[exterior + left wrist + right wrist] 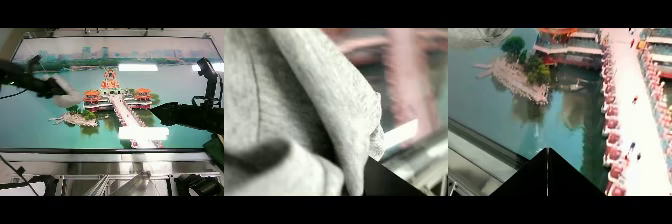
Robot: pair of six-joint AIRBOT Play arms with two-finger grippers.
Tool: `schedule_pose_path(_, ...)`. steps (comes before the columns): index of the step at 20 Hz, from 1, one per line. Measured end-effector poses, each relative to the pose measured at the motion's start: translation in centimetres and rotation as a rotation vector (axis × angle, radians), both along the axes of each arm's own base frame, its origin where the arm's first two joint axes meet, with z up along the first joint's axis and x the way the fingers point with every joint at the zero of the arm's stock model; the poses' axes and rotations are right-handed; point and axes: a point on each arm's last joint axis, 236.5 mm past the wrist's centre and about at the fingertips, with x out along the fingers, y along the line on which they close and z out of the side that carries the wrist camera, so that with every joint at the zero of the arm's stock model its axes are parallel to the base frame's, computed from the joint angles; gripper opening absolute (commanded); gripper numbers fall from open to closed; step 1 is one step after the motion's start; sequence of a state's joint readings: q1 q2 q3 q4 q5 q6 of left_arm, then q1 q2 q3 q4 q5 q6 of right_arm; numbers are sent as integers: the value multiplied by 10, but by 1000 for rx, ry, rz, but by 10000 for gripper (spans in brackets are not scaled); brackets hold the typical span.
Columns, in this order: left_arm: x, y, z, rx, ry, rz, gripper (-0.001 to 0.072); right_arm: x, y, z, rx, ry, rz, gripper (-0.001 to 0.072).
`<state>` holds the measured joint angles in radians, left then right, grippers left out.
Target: Fold the shirts.
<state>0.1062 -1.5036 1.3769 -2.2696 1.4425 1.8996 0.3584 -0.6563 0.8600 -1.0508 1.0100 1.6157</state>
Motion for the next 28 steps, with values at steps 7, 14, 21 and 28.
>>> schedule_pose_path(7,-38,-196,-3,-69,-63,-478,701,0,0,0,-1,1,0,15)
schedule_pose_path(14,-55,-238,5,-86,-2,-601,714,0,0,0,0,0,0,15)
schedule_pose_path(21,-64,-174,-14,-37,116,-477,694,4,4,-12,-3,47,3,681)
schedule_pose_path(28,-79,-159,-105,-79,265,-261,694,39,8,-97,-151,183,45,691)
